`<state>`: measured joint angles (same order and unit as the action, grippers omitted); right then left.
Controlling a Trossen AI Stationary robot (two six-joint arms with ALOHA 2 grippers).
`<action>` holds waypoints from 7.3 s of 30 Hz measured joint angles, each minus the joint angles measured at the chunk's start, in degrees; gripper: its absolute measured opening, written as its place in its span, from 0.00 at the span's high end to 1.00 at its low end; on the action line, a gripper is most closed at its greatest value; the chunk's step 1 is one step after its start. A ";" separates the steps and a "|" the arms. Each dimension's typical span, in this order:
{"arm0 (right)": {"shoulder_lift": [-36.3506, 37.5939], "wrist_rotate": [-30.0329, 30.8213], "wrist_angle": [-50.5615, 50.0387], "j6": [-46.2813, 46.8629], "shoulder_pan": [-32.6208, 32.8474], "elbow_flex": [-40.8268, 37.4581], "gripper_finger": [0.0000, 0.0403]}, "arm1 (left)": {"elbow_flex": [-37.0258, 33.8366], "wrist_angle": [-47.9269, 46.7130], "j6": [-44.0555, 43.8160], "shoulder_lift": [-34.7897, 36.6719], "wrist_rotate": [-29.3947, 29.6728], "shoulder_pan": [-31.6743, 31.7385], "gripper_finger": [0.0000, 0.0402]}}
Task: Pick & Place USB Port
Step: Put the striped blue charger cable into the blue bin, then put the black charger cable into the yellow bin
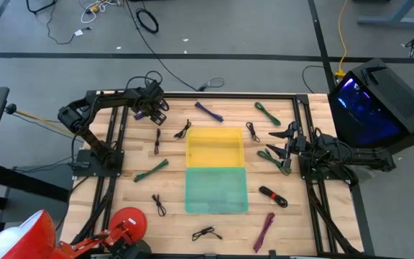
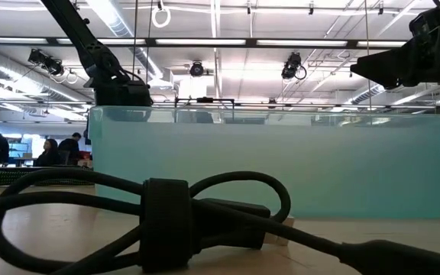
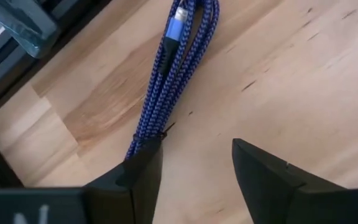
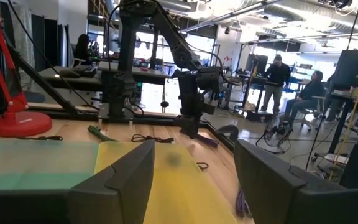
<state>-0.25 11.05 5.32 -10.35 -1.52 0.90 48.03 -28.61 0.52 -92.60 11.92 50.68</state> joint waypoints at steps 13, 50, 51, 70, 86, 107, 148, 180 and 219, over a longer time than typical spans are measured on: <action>0.00 0.02 -0.01 0.00 0.00 0.00 0.45 | 2.24 -2.81 -1.35 -0.39 2.02 2.42 0.58; 0.00 0.02 0.00 0.00 0.00 -0.01 0.45 | 10.85 -11.62 -2.93 -13.04 2.08 1.20 0.98; 0.00 0.02 0.00 0.00 0.00 -0.01 0.45 | 10.69 -11.56 -3.02 -13.18 0.87 1.15 0.98; 0.00 0.01 -0.01 -0.01 0.00 0.00 0.45 | 10.12 -14.85 -4.55 -4.87 0.63 -5.34 1.00; 0.00 0.02 0.00 0.00 -0.02 -0.01 0.45 | 14.09 -20.40 -5.60 -0.41 0.47 -12.94 1.00; 0.00 0.02 0.00 0.00 0.00 0.01 0.45 | 16.54 -7.92 -21.33 22.79 0.25 -54.44 1.00; -0.02 0.02 -0.02 -0.02 0.00 -0.01 0.45 | 33.62 -2.07 -23.61 -14.53 -9.01 -67.71 1.00; -0.02 0.02 3.21 0.00 -0.01 -0.01 0.45 | 33.62 -2.48 -22.21 -14.43 -10.69 -65.31 0.91; -0.04 -7.02 10.14 16.67 0.02 -0.01 0.45 | 8.06 -34.94 -44.23 21.80 17.47 -53.80 0.61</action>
<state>-0.30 4.03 15.46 6.32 -1.50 0.89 56.09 -63.55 -43.71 -70.79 29.39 -3.13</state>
